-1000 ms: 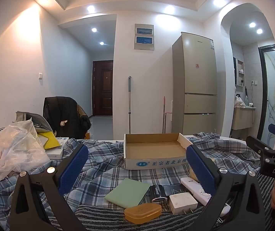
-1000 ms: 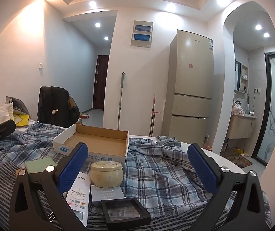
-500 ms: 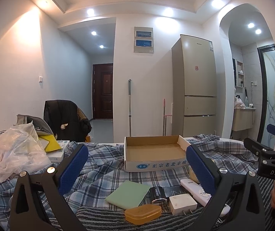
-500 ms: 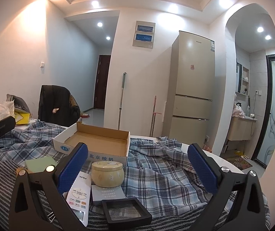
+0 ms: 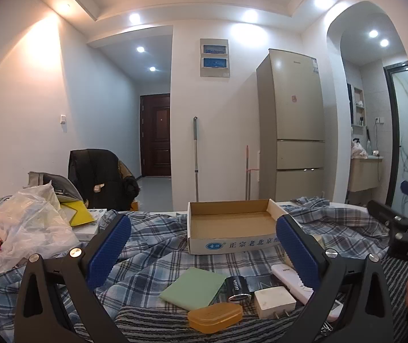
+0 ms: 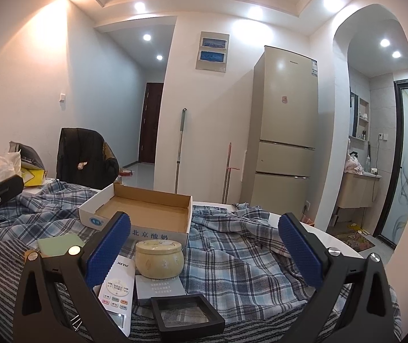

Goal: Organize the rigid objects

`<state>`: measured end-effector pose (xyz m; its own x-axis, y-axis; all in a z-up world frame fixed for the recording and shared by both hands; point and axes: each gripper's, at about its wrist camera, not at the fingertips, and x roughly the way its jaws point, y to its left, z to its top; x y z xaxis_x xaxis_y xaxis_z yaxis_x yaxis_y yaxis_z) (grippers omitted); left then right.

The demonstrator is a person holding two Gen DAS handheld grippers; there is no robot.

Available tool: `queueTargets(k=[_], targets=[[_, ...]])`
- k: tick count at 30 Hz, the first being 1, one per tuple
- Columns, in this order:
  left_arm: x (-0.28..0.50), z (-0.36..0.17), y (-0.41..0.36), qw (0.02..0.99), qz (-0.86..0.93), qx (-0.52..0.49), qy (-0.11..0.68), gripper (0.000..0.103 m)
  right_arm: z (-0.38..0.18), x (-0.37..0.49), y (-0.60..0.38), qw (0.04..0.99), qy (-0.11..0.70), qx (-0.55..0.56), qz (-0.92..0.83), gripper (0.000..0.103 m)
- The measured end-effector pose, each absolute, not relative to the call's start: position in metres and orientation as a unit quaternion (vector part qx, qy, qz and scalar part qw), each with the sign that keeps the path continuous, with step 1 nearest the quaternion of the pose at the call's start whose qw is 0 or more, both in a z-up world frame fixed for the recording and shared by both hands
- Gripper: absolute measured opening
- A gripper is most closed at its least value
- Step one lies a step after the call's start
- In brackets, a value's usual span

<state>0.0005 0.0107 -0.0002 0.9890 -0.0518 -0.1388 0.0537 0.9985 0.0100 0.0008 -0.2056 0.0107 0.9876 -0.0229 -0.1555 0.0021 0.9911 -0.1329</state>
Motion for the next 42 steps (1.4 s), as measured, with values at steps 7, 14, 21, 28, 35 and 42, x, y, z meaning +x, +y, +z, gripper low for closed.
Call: queueTargets(k=[7,14,21,28,35,42], targets=[[0.001,0.000,0.011,0.997,-0.027,0.001,0.068,0.103,0.011,0.000,-0.211,0.996,0.076,-0.054,-0.005,0.103],[-0.003,0.000,0.014,0.998,-0.028,-0.006,0.058,0.103,0.016,-0.012,-0.230,0.998,0.041,-0.016,-0.035,0.103],[-0.004,0.000,0.013,0.998,-0.027,-0.003,0.056,0.103,0.016,-0.002,-0.247,0.996,0.070,0.017,-0.044,0.103],[-0.015,0.006,0.018,0.999,-0.026,-0.010,0.034,0.103,0.018,0.003,-0.264,0.994,0.095,0.043,-0.032,0.103],[-0.058,0.042,-0.005,0.998,-0.022,0.056,0.025,0.103,0.038,0.000,-0.269,0.988,0.143,0.040,0.041,0.103],[-0.073,0.052,-0.019,0.994,-0.044,0.066,0.073,0.103,0.038,0.004,-0.263,0.969,0.221,0.039,0.103,0.103]])
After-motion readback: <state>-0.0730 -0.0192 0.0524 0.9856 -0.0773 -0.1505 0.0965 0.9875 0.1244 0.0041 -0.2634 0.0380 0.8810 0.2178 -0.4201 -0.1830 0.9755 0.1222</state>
